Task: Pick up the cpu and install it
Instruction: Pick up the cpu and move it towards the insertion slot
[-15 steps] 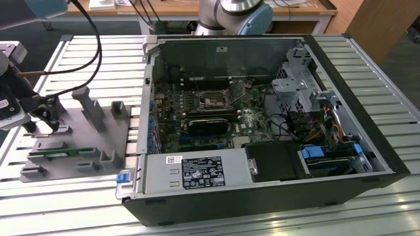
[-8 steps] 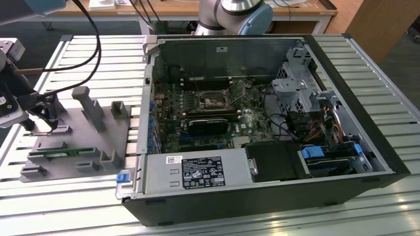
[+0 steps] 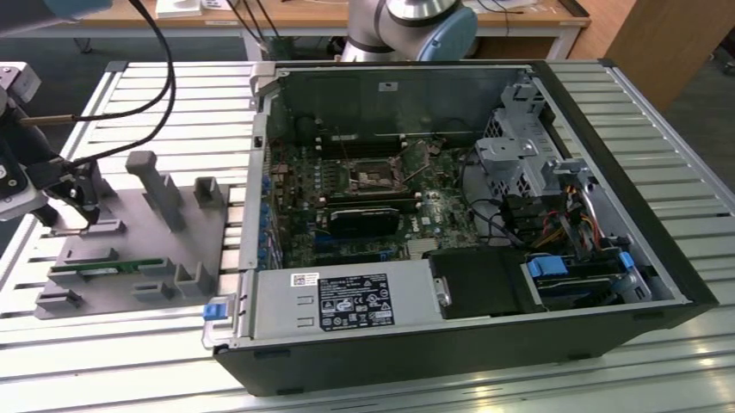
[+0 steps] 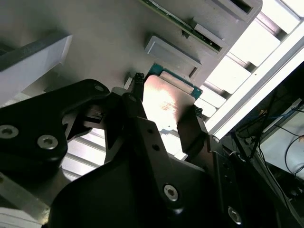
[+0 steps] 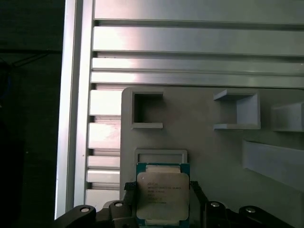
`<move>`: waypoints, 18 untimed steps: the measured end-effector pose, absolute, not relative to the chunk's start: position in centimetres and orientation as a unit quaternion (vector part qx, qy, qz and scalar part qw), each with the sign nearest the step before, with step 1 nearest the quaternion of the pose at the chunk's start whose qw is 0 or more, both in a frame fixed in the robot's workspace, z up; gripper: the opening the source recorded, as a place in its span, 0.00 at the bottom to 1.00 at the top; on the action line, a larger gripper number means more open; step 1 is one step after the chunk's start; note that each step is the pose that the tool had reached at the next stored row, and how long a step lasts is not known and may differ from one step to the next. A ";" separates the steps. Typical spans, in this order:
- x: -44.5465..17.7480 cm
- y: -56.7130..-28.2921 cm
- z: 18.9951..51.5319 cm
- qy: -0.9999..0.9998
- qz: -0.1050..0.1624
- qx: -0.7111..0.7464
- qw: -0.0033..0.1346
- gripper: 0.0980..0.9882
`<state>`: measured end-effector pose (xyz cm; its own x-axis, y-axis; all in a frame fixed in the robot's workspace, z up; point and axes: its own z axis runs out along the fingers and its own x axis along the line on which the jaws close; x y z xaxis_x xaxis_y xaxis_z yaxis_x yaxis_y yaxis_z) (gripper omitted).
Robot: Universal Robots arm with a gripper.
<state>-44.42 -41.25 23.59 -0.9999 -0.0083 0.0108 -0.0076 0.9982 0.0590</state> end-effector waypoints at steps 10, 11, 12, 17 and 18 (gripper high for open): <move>-44.4 -41.3 24.8 -0.999 -0.031 0.004 0.006 0.49; -44.4 -41.3 24.9 -0.999 -0.031 0.004 0.005 0.49; -44.4 -41.3 25.0 -0.999 -0.031 0.004 0.006 0.49; -44.4 -41.2 25.3 -0.999 -0.032 0.004 0.005 0.49; -44.4 -41.2 25.4 -0.999 -0.032 0.004 0.005 0.49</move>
